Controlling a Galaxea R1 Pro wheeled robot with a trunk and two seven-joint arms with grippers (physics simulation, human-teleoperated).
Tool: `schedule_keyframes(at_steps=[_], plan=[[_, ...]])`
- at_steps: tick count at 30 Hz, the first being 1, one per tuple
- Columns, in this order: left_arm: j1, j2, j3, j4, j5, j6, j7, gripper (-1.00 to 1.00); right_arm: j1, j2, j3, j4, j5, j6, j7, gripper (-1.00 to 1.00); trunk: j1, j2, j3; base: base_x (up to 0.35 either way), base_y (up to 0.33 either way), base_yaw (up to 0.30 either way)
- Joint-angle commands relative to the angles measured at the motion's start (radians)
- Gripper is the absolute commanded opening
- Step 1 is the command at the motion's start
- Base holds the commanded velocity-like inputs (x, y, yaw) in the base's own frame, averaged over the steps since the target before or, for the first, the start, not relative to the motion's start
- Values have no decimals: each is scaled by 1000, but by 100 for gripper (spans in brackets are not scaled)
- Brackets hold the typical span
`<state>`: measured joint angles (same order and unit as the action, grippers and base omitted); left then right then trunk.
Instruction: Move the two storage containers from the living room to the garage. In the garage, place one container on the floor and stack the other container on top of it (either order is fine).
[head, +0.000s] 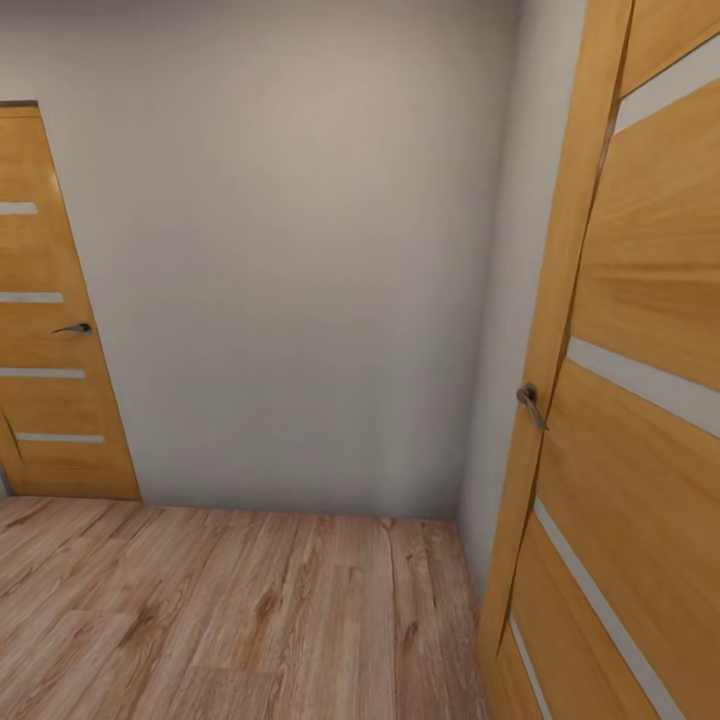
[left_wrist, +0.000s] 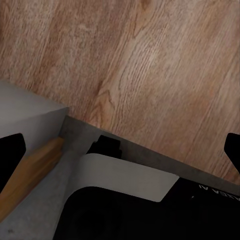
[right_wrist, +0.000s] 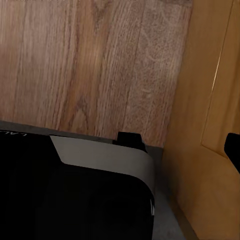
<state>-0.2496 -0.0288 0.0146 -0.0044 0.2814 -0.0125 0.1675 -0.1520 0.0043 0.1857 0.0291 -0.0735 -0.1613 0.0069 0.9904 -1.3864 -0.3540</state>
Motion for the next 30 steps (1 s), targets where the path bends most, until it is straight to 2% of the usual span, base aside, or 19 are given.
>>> schedule_keyframes(at_steps=[1,21,30], plan=[[0,0,1,0,3,-1,3,100,-1,1,7,3,-8,-6,1,100,0,-1,-1,26,0,0],[0,-3,1,0,3,-1,4,100,-1,-1,7,3,-9,-7,1,100,0,-1,-1,6,13,0],[0,0,1,0,4,-1,4,100,-1,-1,8,3,-9,-7,1,100,0,-1,-1,240,1,0]])
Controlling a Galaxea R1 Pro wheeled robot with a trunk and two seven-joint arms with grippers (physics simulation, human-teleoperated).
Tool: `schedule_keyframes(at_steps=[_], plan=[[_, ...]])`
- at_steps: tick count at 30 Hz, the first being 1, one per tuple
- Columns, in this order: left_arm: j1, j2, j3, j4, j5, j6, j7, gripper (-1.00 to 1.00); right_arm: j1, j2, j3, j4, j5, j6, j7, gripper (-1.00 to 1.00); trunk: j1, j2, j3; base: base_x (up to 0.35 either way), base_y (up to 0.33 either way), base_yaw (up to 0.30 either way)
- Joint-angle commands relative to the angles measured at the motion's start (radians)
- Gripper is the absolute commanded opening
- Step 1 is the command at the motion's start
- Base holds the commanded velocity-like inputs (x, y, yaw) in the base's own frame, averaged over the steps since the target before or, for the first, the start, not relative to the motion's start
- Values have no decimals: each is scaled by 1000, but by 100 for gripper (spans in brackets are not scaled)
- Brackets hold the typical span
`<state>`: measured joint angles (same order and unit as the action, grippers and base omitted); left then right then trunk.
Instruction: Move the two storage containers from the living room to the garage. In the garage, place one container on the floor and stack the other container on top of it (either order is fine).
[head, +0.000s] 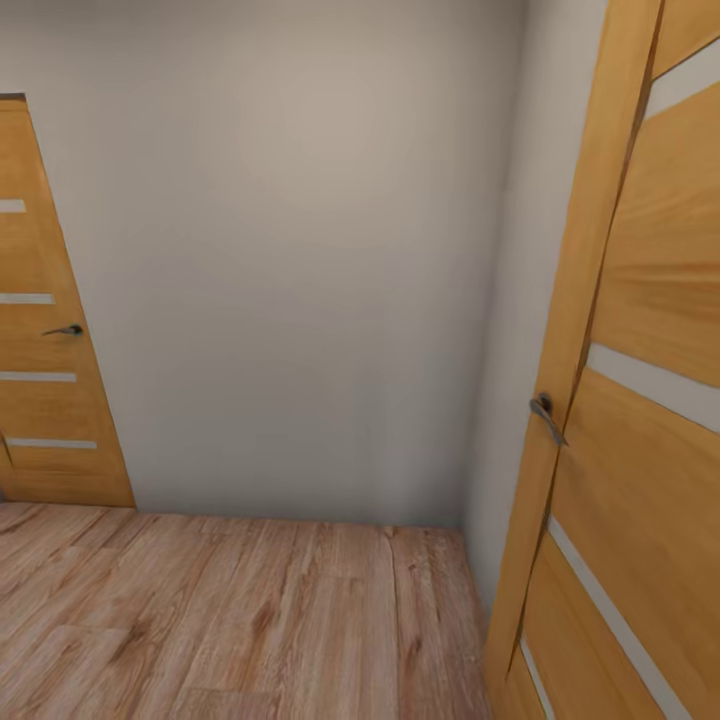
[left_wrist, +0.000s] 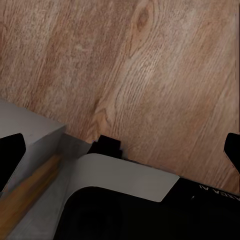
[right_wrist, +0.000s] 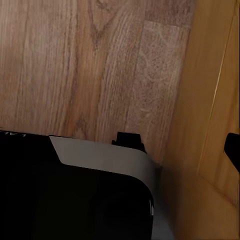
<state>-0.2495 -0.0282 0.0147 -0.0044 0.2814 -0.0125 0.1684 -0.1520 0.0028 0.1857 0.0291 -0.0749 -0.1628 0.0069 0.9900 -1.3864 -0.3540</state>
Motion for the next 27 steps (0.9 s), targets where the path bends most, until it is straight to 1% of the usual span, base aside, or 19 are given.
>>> schedule_keyframes(at_steps=[1,16,27], plan=[[0,0,1,0,4,-1,3,100,-1,0,8,3,-8,-6,1,100,1,-1,-1,313,0,0],[0,2,1,0,4,-1,2,100,-1,0,7,3,-7,-8,1,100,1,-1,-1,320,0,7],[0,2,1,0,4,-1,2,100,-1,0,8,3,-6,-9,1,100,1,-1,-1,321,0,236]])
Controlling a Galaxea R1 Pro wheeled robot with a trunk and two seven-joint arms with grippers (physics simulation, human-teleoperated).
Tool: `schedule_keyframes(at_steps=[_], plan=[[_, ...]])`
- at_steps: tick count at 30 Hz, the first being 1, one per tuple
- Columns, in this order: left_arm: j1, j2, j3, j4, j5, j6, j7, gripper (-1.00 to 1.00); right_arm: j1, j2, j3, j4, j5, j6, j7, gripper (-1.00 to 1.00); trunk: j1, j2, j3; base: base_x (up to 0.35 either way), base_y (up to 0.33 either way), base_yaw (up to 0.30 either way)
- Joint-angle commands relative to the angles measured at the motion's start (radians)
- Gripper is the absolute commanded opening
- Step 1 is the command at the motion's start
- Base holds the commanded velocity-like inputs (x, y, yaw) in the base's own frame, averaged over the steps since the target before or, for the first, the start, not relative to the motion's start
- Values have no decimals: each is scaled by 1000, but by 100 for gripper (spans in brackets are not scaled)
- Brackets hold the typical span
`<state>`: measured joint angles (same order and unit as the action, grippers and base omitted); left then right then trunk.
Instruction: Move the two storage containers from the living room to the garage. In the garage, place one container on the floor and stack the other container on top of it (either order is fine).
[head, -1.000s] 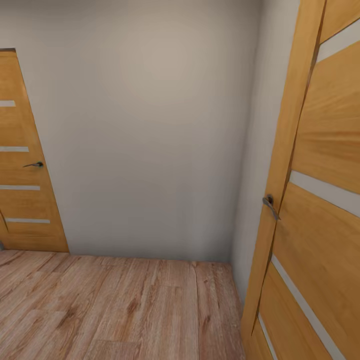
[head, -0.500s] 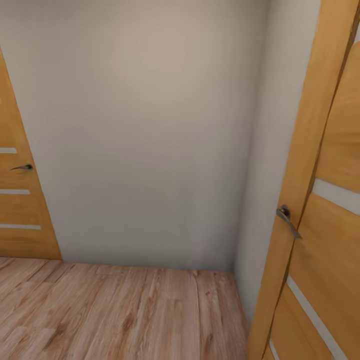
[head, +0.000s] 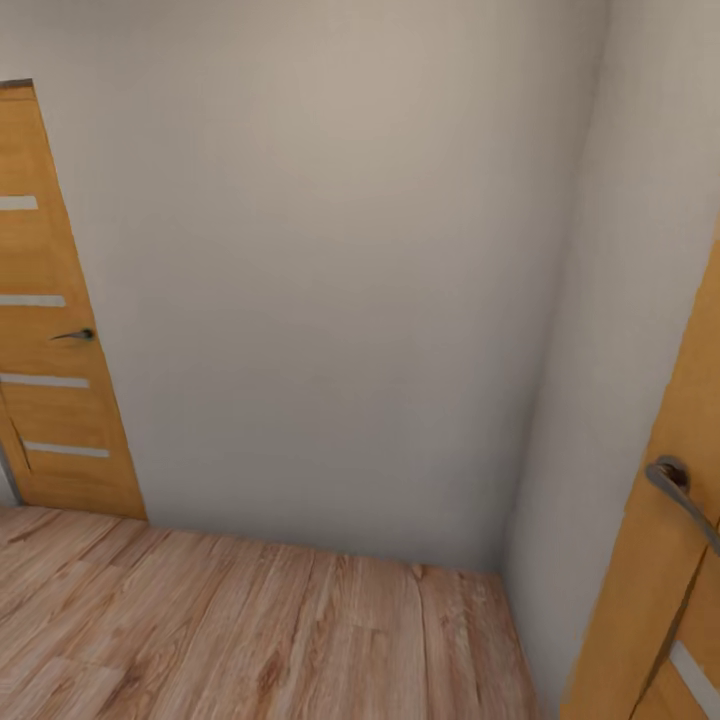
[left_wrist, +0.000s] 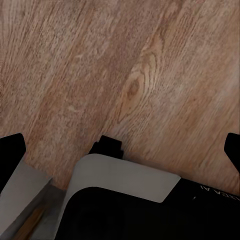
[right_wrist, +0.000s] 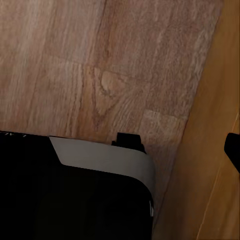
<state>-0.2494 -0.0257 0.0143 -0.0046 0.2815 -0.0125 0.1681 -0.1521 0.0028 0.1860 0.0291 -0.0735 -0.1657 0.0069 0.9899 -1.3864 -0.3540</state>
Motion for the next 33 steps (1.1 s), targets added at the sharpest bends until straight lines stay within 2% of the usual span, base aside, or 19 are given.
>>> schedule_keyframes(at_steps=[1,33], plan=[[-1,0,1,0,4,-1,3,100,-1,0,7,3,-8,-6,1,100,1,-1,-1,321,0,268],[-1,0,1,0,4,-1,3,100,-1,0,9,3,-6,-3,1,100,1,-1,-1,321,0,269]])
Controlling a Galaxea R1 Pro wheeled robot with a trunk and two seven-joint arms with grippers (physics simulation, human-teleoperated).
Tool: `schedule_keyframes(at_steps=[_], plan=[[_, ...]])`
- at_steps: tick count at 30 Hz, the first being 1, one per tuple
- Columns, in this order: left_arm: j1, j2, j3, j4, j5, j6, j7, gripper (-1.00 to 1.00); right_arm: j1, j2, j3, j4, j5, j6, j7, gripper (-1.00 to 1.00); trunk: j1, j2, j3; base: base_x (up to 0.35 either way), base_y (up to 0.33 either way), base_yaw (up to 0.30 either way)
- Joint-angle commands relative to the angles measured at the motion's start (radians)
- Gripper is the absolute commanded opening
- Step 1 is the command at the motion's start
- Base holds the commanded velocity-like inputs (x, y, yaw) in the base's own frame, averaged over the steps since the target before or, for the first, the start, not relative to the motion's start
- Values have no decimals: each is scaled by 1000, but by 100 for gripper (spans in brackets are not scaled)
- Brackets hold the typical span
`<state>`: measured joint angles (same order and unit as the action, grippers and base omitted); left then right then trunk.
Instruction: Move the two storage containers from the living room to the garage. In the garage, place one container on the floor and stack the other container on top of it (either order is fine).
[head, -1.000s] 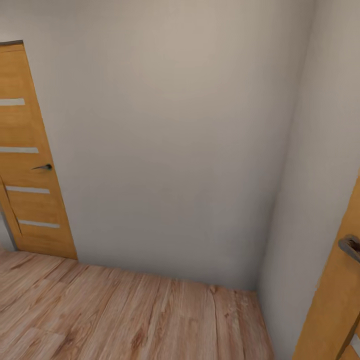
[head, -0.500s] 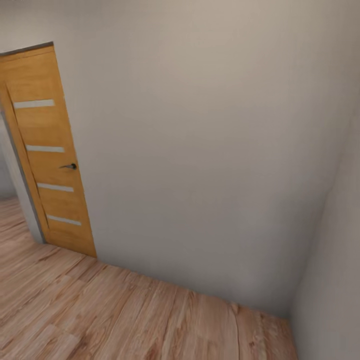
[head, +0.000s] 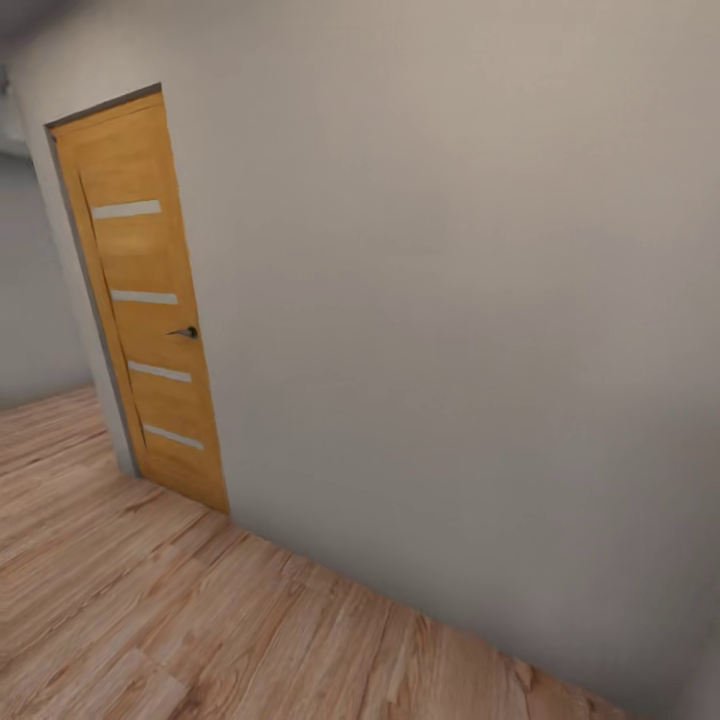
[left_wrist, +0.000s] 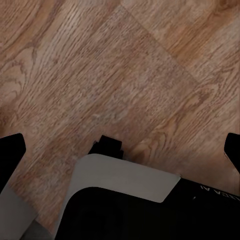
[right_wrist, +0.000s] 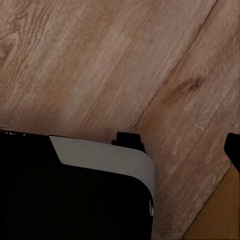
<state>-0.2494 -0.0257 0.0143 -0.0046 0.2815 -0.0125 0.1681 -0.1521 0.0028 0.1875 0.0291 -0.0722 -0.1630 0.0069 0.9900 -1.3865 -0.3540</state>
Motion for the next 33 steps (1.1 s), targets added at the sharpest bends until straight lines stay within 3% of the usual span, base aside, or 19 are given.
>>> schedule_keyframes(at_steps=[1,9,33], plan=[[-1,0,1,0,4,-1,3,100,-1,0,7,3,-8,-6,1,100,1,-1,-1,322,0,269],[-1,-1,1,0,2,-1,2,100,-1,2,9,3,-8,-4,1,100,1,-1,-1,272,0,270],[-1,-4,1,0,4,-1,4,100,-1,6,-4,3,-18,-12,-4,100,1,-1,-1,5,0,292]])
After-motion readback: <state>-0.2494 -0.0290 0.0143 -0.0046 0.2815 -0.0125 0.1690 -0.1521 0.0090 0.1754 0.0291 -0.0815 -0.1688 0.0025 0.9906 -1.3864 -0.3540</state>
